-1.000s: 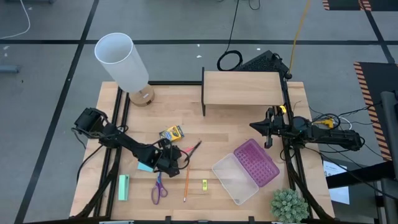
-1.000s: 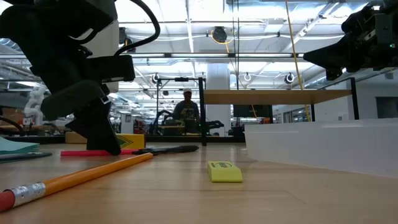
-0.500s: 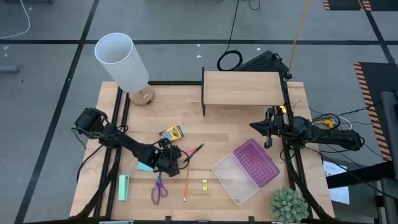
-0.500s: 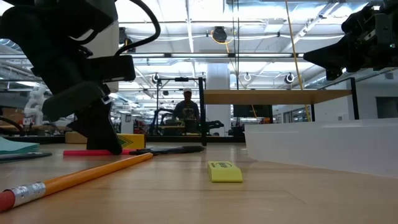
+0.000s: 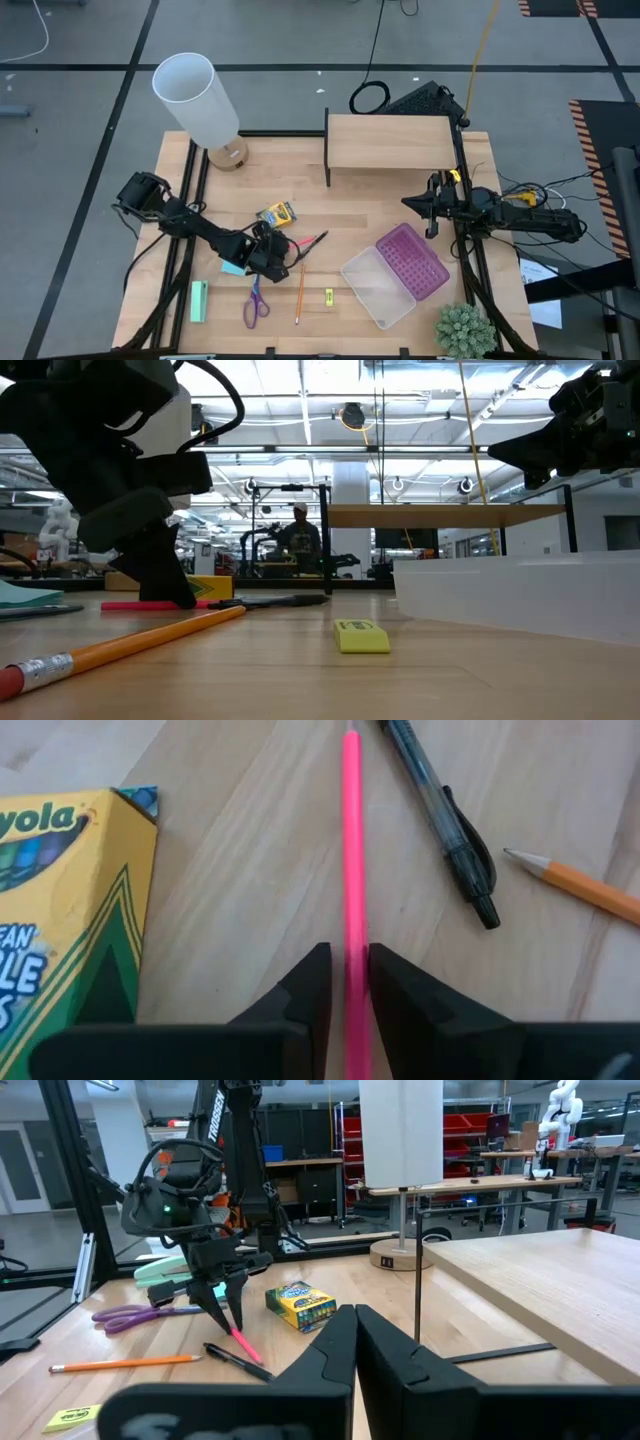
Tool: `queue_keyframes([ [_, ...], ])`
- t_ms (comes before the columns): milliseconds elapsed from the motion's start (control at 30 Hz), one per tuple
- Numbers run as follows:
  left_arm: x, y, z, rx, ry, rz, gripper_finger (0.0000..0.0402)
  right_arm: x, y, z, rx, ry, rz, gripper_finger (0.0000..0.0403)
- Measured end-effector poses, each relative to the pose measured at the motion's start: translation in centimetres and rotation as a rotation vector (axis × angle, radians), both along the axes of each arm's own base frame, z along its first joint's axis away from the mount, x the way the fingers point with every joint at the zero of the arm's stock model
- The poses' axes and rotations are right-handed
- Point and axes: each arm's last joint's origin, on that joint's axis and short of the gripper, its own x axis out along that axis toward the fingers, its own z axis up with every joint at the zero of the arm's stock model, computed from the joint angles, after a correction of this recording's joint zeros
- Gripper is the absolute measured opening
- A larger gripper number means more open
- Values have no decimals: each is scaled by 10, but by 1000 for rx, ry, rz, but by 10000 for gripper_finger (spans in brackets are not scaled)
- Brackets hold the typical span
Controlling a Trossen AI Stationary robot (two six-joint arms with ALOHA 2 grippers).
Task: Pack school essentials
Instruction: Put the pink pencil into the purple supply box
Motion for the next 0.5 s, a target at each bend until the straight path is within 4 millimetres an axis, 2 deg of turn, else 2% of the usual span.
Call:
queue_keyframes([
  [300, 0, 0, -1, 7, 8, -46, 18, 0, 0, 0, 0, 0, 0, 0],
  [500, 0, 0, 1, 10, 1, -54, 22, 0, 0, 0, 0, 0, 0, 0],
])
